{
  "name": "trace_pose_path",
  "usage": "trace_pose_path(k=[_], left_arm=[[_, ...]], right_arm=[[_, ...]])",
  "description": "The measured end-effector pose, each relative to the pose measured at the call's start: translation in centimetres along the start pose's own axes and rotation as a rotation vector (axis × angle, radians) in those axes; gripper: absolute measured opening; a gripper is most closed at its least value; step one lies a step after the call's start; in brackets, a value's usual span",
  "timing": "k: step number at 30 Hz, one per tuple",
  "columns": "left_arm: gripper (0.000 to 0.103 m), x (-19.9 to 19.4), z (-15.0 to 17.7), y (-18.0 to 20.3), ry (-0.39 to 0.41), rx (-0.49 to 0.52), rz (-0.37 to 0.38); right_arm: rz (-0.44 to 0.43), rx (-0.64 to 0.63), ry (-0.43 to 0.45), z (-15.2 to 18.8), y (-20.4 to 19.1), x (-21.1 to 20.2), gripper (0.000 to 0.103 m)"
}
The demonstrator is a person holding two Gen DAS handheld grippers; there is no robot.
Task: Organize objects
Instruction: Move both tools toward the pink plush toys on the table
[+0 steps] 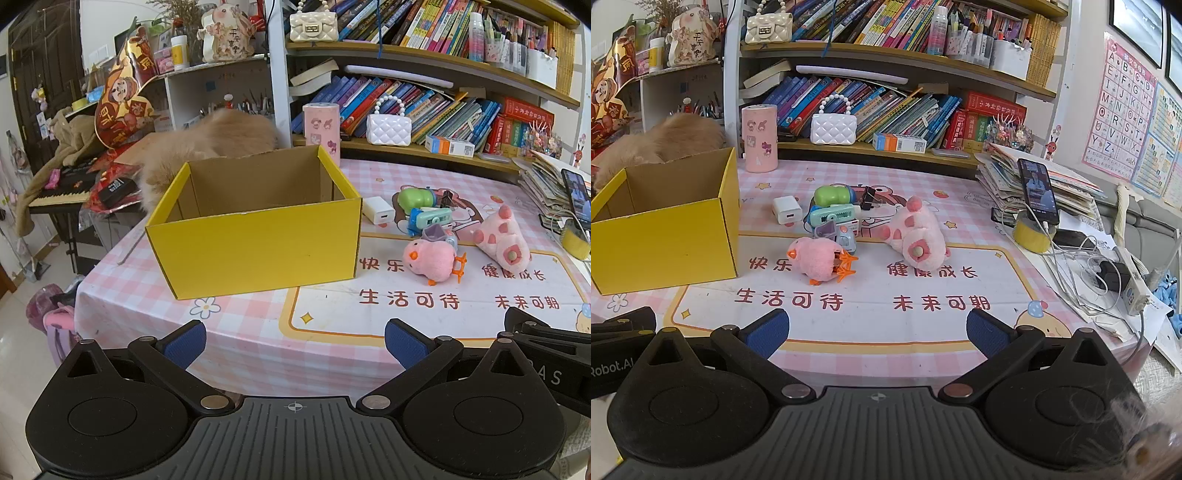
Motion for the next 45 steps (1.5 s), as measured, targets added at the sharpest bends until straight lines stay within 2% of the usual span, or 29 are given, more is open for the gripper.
trace_pose_path(k=[23, 45], left_arm=[[0.103, 0.1, 0.3, -0.3, -0.002, 0.001, -0.019], [0.103, 1.7, 0.1, 0.5, -0.051, 0.009, -0.042]], right_arm=[[0.000, -0.007, -0.010, -0.1, -0.7, 0.2, 0.103], [-0.021, -0.004, -0.049, -0.1, -0.6, 2.2, 0.103]])
Point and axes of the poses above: each gripper's, at about its wrist camera, not at the fingertips, and x roughly the way its jaws point, y to its right, z to its underside, the point moved 9 cm from there along x, roughly the way its jaws point, and after that the axes turned 14 degrees about z, right-handed, at the moved point
